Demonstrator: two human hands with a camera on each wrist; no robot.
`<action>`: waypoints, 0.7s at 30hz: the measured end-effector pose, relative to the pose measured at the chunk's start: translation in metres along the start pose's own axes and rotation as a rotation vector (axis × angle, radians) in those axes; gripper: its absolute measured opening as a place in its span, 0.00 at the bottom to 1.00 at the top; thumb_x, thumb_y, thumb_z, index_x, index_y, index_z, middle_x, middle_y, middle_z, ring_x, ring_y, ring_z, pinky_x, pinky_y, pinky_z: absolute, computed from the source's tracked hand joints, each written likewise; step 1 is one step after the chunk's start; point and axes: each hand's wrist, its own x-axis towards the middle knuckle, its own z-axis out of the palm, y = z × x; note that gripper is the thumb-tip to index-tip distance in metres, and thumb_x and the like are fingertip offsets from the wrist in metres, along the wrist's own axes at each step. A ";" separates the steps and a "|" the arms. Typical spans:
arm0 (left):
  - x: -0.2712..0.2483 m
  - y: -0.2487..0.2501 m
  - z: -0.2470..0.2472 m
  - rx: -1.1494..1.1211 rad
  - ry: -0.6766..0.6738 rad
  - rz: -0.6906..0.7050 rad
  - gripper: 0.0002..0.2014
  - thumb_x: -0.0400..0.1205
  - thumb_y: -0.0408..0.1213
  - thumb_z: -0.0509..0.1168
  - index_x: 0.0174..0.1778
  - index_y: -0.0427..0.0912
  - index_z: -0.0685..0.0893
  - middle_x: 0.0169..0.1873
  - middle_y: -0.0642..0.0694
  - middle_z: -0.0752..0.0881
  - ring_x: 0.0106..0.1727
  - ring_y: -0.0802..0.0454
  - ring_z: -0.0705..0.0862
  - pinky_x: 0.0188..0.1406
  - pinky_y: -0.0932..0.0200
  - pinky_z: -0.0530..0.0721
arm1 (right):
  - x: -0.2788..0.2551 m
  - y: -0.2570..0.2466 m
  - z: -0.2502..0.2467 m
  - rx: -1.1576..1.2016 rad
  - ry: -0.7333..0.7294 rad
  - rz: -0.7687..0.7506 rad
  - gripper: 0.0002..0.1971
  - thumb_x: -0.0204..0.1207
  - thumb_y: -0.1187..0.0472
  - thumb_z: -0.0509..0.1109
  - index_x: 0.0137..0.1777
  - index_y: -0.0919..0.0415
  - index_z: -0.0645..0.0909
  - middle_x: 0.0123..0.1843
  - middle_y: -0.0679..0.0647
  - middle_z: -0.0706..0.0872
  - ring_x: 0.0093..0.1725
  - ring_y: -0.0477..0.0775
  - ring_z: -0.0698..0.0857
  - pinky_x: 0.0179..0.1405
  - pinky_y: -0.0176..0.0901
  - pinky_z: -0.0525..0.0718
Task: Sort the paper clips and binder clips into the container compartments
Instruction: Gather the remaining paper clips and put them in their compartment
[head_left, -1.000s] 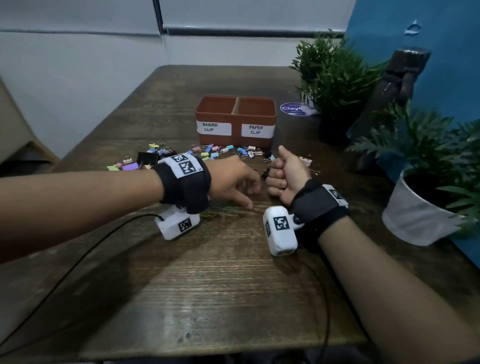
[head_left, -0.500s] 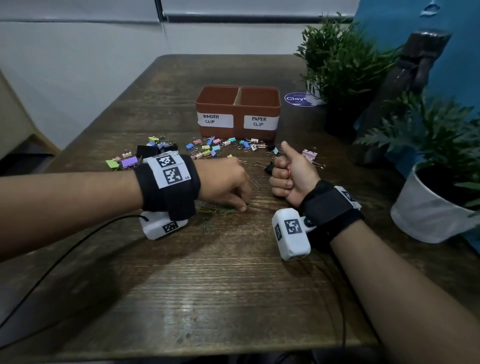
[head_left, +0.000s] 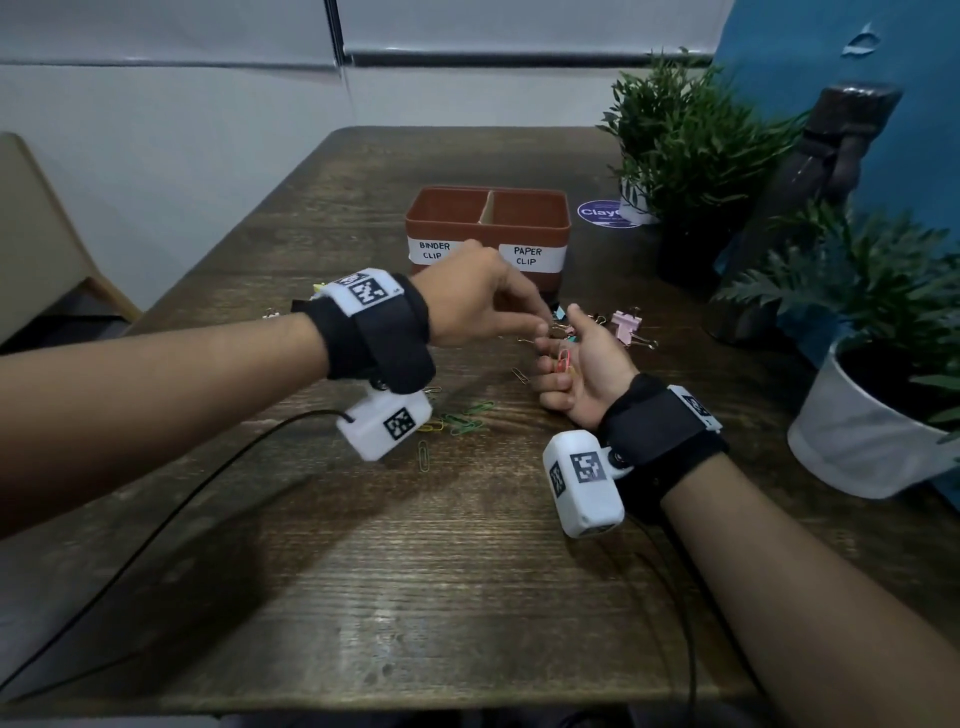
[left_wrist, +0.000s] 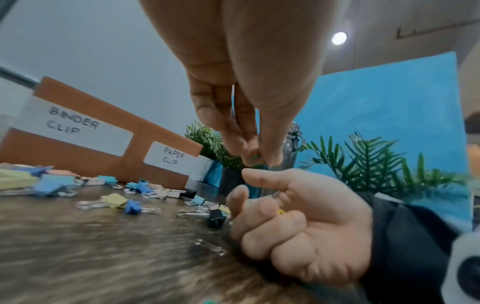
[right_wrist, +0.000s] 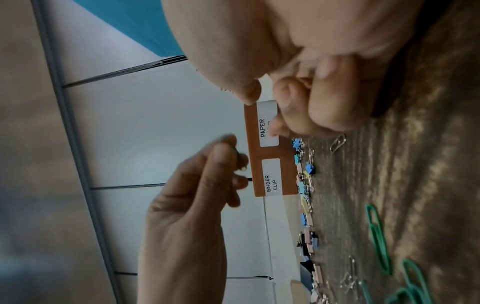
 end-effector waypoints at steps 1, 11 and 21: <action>0.005 0.003 0.001 -0.010 -0.013 0.001 0.08 0.79 0.47 0.72 0.51 0.52 0.93 0.39 0.61 0.90 0.34 0.75 0.82 0.37 0.82 0.72 | -0.001 0.000 0.001 0.021 -0.031 0.005 0.31 0.83 0.31 0.49 0.35 0.57 0.73 0.27 0.52 0.71 0.16 0.45 0.64 0.13 0.29 0.57; 0.000 -0.035 0.021 0.127 -0.366 -0.053 0.09 0.79 0.47 0.72 0.53 0.52 0.91 0.40 0.61 0.86 0.37 0.69 0.79 0.41 0.83 0.71 | 0.001 -0.008 -0.004 0.104 0.101 -0.037 0.19 0.87 0.50 0.56 0.36 0.57 0.71 0.28 0.54 0.77 0.15 0.45 0.68 0.10 0.30 0.58; 0.006 -0.031 0.030 0.203 -0.388 0.123 0.13 0.80 0.50 0.70 0.56 0.51 0.91 0.44 0.53 0.89 0.38 0.59 0.81 0.36 0.64 0.78 | 0.003 -0.009 -0.007 0.029 0.136 -0.042 0.22 0.83 0.41 0.60 0.32 0.53 0.69 0.27 0.49 0.70 0.16 0.45 0.63 0.12 0.30 0.57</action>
